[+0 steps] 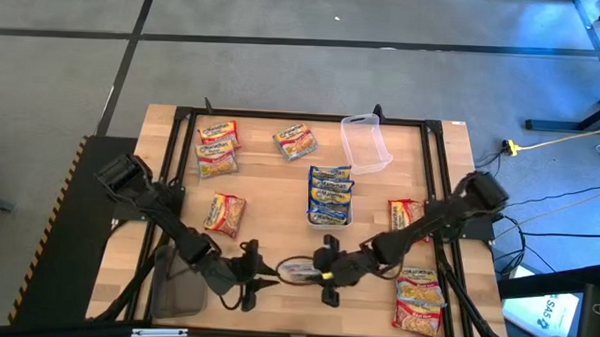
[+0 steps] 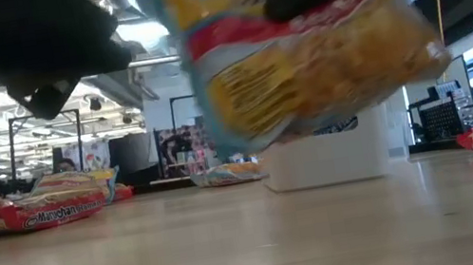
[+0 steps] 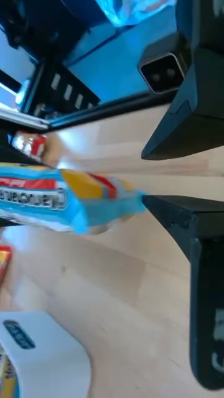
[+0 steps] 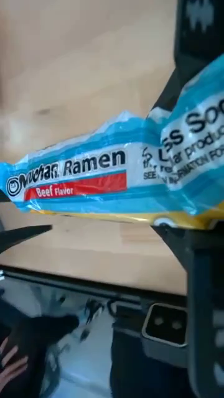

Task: Sort Maruchan noodles
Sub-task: Put the light blue noodle pack in the transparent bin

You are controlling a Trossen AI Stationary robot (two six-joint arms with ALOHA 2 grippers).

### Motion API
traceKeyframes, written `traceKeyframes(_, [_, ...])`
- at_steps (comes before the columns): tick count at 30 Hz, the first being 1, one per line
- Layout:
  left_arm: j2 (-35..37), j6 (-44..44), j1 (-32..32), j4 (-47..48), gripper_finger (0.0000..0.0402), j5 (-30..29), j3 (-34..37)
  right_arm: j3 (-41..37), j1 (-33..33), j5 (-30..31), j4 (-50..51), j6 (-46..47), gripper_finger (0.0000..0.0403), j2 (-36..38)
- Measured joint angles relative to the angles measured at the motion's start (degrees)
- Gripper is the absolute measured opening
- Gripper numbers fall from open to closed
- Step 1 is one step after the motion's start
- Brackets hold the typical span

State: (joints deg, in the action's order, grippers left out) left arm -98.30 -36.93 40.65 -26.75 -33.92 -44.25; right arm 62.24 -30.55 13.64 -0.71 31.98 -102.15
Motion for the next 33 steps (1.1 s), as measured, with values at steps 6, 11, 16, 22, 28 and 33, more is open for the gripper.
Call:
traceKeyframes(6, [0.0,0.0,-3.5,-3.5,0.0112,2.4,0.0,-0.2,-4.7,8.0,10.6,-0.9,0.009,4.9])
traceKeyframes(11, [0.0,0.4,-6.6,-6.4,0.0166,5.7,0.0,-0.1,-7.6,14.4,12.1,-1.0,0.0096,7.3])
traceKeyframes(16, [0.0,3.4,-8.3,-10.3,0.0231,6.7,0.0,-0.1,-7.7,15.0,11.0,-1.1,0.0098,7.3])
traceKeyframes(22, [0.0,5.7,-8.1,-10.4,0.027,6.8,0.0,-0.1,-7.6,16.1,3.5,-5.6,0.0092,7.3])
traceKeyframes(28, [0.0,10.5,-7.2,-15.7,0.0273,7.9,0.0,-0.1,-5.4,14.2,-2.7,-8.0,0.0099,6.9])
traceKeyframes(33, [0.0,13.3,-6.8,-16.9,0.0273,7.7,0.0,-0.1,-3.8,13.6,-8.1,-11.3,0.0093,6.5])
